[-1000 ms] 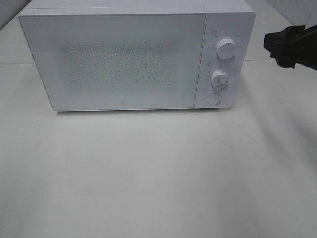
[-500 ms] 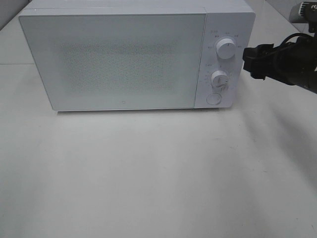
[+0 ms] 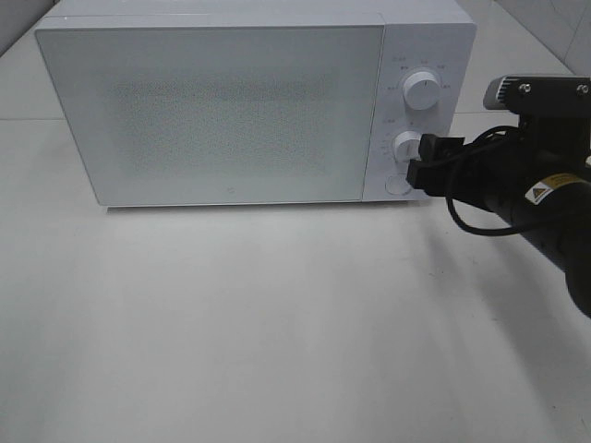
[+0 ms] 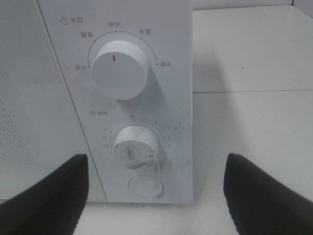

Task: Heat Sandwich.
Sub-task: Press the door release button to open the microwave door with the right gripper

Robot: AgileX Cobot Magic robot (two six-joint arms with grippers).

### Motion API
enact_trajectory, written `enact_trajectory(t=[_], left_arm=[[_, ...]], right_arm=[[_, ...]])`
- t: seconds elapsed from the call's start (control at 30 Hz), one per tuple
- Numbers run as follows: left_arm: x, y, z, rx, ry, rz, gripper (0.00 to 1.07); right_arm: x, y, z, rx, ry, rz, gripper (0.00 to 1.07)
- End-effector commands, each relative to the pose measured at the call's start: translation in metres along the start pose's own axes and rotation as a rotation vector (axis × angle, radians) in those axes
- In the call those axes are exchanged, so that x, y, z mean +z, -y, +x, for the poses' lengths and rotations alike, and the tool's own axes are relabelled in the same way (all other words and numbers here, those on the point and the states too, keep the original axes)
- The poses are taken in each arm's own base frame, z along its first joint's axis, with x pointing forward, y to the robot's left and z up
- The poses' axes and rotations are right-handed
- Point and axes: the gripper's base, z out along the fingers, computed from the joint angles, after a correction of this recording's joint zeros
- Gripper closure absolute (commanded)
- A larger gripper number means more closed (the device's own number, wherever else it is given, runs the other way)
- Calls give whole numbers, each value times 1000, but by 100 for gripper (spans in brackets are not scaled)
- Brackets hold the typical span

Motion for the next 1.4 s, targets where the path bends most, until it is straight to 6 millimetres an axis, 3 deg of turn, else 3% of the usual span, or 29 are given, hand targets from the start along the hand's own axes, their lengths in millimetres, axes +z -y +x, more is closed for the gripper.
enact_trajectory(t=[0.03,0.5,0.8,1.07,1.4], left_arm=[[-3,0,1,-9,30,0,3],[-3,0,1,-9,30,0,3],[-3,0,1,-9,30,0,3],[-3,0,1,-9,30,0,3],[-3,0,1,-9,30,0,3]], right_arm=[[-1,-9,6,-4,8,10,32],[-4,-33,43,-27,-89,24,32],[-4,-33,43,-1,-92,28,32],[-4,-33,44,303,-93,42,32],[-4,-34,44,946,-80,65,35]])
